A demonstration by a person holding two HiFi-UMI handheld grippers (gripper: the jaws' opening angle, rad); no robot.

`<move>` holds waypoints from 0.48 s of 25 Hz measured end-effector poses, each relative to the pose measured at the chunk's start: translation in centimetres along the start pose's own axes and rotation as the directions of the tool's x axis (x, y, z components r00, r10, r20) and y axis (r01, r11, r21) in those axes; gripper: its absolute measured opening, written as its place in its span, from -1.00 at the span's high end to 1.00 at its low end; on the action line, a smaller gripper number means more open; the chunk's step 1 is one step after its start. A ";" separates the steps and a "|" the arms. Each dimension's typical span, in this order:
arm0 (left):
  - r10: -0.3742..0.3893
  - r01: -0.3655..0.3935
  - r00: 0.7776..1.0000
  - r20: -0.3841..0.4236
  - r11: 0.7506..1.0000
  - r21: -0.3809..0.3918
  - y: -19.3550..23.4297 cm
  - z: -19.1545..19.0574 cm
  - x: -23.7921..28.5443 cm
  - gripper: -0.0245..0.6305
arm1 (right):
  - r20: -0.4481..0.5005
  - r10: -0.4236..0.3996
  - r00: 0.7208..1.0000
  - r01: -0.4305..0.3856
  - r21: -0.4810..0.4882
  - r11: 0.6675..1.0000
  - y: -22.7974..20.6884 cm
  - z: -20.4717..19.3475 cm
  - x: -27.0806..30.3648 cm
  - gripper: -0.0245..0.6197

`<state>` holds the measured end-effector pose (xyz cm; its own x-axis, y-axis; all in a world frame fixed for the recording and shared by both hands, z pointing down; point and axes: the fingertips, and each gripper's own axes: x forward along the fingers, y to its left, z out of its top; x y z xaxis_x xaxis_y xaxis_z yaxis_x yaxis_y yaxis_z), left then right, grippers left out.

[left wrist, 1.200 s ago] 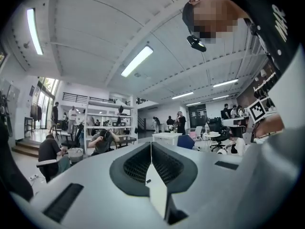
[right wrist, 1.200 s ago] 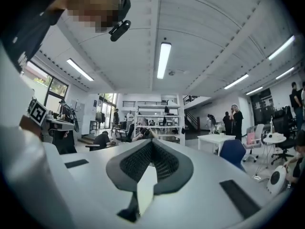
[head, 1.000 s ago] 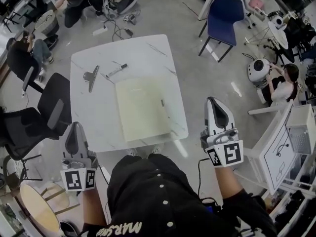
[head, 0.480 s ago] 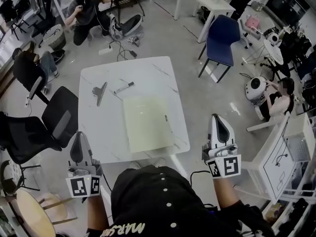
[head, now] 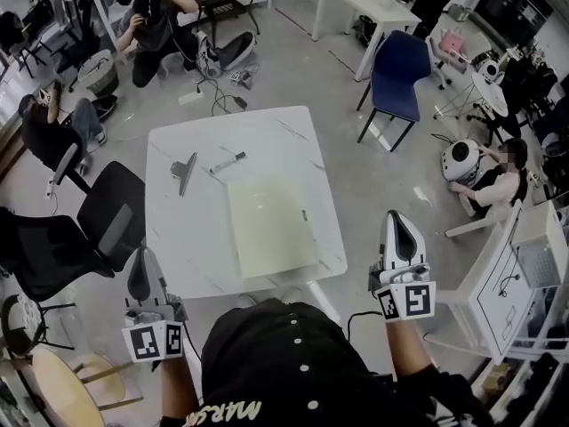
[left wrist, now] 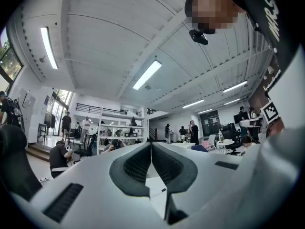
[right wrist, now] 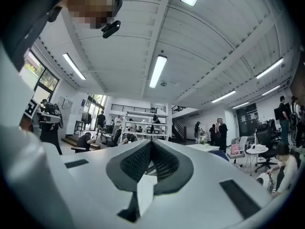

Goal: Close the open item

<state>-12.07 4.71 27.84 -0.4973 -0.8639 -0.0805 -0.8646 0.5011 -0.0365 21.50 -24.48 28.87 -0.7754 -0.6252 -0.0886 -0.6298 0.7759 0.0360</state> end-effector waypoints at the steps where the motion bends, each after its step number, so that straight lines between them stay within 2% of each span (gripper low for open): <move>1: -0.004 0.004 1.000 0.003 1.000 -0.002 -0.1 0.0 0.1 0.86 | 0.001 -0.001 1.000 0.001 0.001 1.000 0.0 0.0 0.1 0.84; 12: -0.017 0.017 1.000 0.003 1.000 -0.007 -0.2 -0.1 0.4 0.86 | 0.006 0.034 0.999 -0.034 0.008 0.999 1.6 0.5 1.3 0.84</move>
<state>-12.12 4.32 27.89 -0.4822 -0.8722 -0.0827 -0.8735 0.4859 -0.0310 19.49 -24.01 28.35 -0.7963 -0.5976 -0.0935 -0.6023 0.7976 0.0315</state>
